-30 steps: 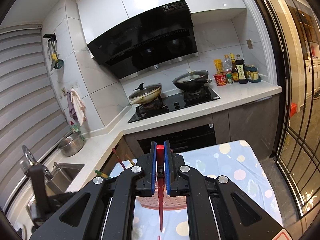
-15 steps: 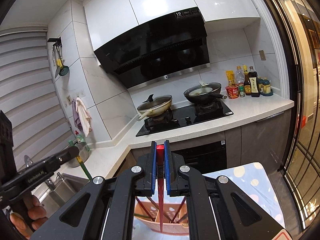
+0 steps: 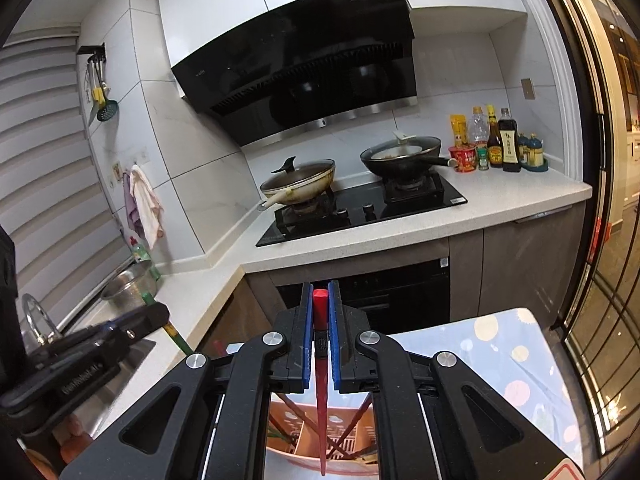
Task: Organize utensils
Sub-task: 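Drop the green chopstick into the holder with the left tool while the right tool releases its red one, then withdraw both open tools from the holder toward the gold spoon and red chopstick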
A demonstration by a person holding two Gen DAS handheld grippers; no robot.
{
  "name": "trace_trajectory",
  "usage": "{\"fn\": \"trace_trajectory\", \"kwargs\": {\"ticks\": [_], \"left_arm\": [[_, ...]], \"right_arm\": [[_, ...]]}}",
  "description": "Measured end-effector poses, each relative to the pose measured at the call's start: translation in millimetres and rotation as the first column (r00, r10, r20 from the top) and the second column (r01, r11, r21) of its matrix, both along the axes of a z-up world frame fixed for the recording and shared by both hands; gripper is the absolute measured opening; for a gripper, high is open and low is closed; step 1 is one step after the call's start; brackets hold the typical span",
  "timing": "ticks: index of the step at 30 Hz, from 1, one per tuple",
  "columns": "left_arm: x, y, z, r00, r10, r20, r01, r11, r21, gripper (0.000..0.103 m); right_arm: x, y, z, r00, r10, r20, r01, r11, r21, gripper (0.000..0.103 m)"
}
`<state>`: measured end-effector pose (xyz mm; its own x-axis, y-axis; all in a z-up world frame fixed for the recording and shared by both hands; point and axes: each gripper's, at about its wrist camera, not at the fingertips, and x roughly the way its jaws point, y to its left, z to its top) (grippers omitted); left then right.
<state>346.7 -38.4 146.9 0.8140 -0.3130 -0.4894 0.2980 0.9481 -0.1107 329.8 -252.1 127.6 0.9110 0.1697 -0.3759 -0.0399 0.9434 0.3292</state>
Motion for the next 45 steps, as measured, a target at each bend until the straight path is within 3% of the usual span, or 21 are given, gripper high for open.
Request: {"fn": "trace_trajectory", "kwargs": {"ticks": [11,20,22,23,25,27,32,45], "left_arm": [[2.4,3.3,-12.4,1.0,0.0,-0.014,-0.001,1.0,-0.002,0.007],[3.6,0.9,-22.6,0.999,0.008,-0.043,-0.007,1.0,0.01,0.007],[3.5,3.1,-24.0,0.999,0.02,-0.044,-0.02,1.0,0.0,0.009],[3.4,4.2,-24.4,0.999,0.025,-0.047,-0.025,1.0,-0.005,0.012],[2.3,8.6,-24.1,0.998,0.042,-0.05,-0.043,0.999,-0.019,0.037],[-1.3,11.8,-23.4,0.998,0.056,-0.04,-0.057,0.998,-0.023,0.047],[-10.7,17.3,-21.3,0.997,0.059,-0.039,-0.06,0.998,-0.021,0.053],[-60.8,29.5,-29.3,0.997,0.062,-0.044,-0.062,0.998,-0.003,0.062]], "right_arm": [[-7.7,-1.1,36.2,0.995,-0.016,0.095,0.016,1.0,0.002,0.007],[11.4,12.2,-12.5,0.999,0.005,-0.043,-0.007,1.0,-0.03,0.007],[9.6,12.5,-17.0,0.999,-0.005,-0.047,0.004,1.0,-0.03,0.014],[7.8,12.2,-17.8,0.999,-0.01,-0.047,0.009,1.0,-0.029,0.017],[3.5,9.9,-18.1,0.999,-0.018,-0.043,0.017,1.0,-0.025,0.026],[-1.2,7.2,-16.9,0.999,-0.024,-0.036,0.023,0.999,-0.022,0.029],[-14.8,1.5,-15.5,0.999,-0.033,-0.032,0.033,0.999,-0.012,0.033],[-78.6,-4.3,-31.7,0.997,-0.027,-0.068,0.027,1.0,0.005,0.033]]}}
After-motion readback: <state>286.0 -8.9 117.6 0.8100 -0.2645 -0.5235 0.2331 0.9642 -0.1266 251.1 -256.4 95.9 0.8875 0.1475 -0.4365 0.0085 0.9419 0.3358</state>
